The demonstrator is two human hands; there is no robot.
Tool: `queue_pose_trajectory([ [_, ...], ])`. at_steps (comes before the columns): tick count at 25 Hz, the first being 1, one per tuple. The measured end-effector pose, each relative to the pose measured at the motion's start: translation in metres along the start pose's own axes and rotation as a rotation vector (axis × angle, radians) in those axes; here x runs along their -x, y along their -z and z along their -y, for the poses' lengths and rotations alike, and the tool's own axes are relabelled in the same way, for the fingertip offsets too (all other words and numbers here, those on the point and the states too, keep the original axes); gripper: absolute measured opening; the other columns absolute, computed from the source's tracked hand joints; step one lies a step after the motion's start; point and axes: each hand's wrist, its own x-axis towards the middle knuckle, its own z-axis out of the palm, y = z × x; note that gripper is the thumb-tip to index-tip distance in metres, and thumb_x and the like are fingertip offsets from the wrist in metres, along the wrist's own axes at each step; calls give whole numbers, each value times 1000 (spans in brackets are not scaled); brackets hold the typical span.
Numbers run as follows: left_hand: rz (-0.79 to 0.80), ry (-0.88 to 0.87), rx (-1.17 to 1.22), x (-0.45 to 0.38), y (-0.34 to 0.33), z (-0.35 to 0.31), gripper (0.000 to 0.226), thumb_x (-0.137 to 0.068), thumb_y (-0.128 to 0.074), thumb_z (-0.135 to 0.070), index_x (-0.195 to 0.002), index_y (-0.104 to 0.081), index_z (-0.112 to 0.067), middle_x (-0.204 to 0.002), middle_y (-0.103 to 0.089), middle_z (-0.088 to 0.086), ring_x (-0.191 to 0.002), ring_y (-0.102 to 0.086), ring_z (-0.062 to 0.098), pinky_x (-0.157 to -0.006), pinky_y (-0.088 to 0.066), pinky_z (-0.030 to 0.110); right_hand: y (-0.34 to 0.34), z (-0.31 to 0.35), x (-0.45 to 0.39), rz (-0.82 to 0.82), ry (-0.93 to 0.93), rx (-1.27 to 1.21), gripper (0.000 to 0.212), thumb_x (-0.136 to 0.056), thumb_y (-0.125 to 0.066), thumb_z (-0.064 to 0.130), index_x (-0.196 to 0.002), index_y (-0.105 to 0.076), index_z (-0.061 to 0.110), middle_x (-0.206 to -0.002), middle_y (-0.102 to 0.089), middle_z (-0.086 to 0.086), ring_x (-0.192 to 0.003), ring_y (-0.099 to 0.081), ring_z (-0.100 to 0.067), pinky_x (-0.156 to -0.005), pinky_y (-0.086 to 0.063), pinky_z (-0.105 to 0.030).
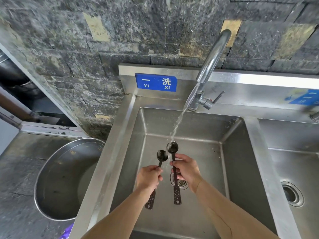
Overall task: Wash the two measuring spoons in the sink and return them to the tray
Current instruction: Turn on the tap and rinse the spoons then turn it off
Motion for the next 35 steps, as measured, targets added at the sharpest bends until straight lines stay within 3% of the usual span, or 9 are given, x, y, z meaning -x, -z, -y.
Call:
queue_pose_trajectory([
  [4,25,-3,11,10,-9,-3,21,-90,-56,-11,-76,-72,-12,-51,-61,0,-37,-44,9,-41,-35,22,11,0,6,8,-15,18,35,-85,-66,1,-115,-66,20,-77,-68,-8,-66,-65,-20,-73,-54,-40],
  [10,-39,-82,18,8,-1,-2,15,-89,-63,-20,-80,-76,-17,-65,-72,-3,-55,-52,12,-61,-43,28,6,12,13,63,30,-13,30,-84,-69,4,-108,-69,22,-79,-73,-4,-61,-67,-13,-55,-52,-23],
  [14,1,-46,236,3,0,-20,5,-84,-73,-21,-85,-78,-23,-73,-78,-7,-57,-65,3,-58,-49,19,-1,36,11,82,106,-77,28,-86,-70,7,-109,-69,23,-93,-78,-4,-74,-74,-13,-58,-56,-19],
  [18,91,-19,373,-8,-12,-52,12,-82,-73,-17,-89,-78,-27,-85,-79,-4,-77,-70,14,-67,-54,29,-3,71,4,77,171,-226,29,-88,-65,1,-105,-68,24,-83,-79,-1,-71,-75,-14,-57,-58,-20],
  [23,210,-111,423,-21,-19,-97,16,-85,-70,-15,-76,-78,-26,-78,-79,-4,-68,-74,10,-69,-59,31,11,100,-3,4,241,-321,33,-88,-65,-1,-116,-68,17,-94,-76,-10,-71,-71,-19,-59,-59,-23],
  [27,243,-188,403,-30,-12,-126,11,-82,-72,-15,-89,-77,-23,-86,-80,0,-71,-74,11,-76,-60,35,22,109,-6,-14,271,-322,31,-89,-65,1,-113,-67,19,-80,-78,2,-70,-72,-17,-68,-61,-28],
  [30,253,-249,368,-31,-7,-140,10,-83,-73,-18,-90,-77,-22,-86,-80,0,-75,-75,12,-72,-58,32,22,110,-7,-8,286,-317,30,-88,-65,1,-113,-66,19,-77,-77,4,-70,-71,-18,-75,-59,-32],
  [35,243,-319,399,-30,5,-161,14,-84,-72,-18,-98,-75,-18,-85,-79,1,-78,-74,11,-72,-58,28,10,114,-1,56,296,-338,25,-90,-62,-2,-102,-67,20,-82,-75,-4,-63,-72,-15,-62,-62,-28],
])
